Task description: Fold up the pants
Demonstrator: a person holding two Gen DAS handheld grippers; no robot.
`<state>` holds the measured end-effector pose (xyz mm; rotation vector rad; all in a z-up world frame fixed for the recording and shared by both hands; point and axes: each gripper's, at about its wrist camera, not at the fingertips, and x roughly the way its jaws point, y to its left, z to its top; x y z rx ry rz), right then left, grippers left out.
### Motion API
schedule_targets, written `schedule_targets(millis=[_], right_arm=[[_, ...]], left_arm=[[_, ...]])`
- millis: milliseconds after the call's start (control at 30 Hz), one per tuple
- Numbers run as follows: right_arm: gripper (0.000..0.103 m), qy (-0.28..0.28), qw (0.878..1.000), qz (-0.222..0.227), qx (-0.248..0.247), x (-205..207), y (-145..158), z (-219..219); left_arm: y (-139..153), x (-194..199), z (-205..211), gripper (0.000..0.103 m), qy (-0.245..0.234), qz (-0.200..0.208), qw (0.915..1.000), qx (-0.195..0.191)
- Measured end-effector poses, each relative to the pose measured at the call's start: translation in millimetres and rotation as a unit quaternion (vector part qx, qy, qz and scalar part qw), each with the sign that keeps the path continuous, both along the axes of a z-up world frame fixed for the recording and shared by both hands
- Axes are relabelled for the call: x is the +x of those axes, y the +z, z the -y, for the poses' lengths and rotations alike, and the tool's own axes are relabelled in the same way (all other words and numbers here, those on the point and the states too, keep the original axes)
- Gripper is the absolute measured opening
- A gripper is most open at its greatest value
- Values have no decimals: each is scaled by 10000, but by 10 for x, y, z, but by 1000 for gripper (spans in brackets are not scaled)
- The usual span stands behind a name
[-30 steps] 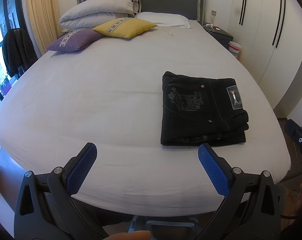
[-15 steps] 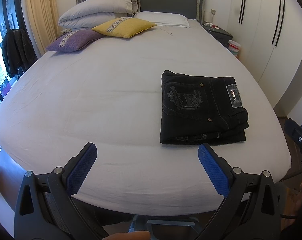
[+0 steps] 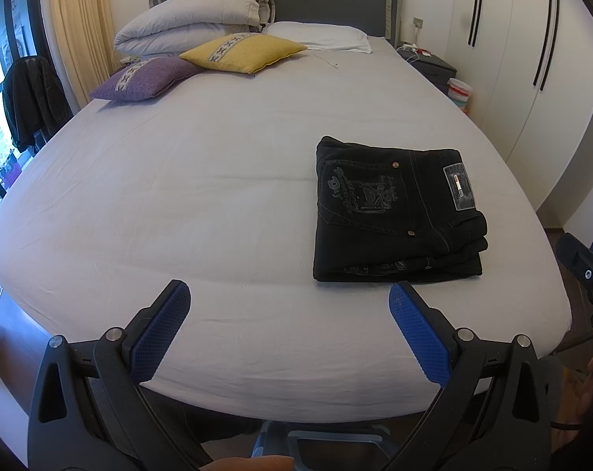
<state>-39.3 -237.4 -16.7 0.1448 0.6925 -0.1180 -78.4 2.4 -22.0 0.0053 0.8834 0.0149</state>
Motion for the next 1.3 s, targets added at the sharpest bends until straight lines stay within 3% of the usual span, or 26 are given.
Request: schedule_targets(millis=[1300], right_arm=[[103,-3,10000,-19,11,-20,-9,-11]], left_arm=[[28,9,2,103,-78,128,9998,126]])
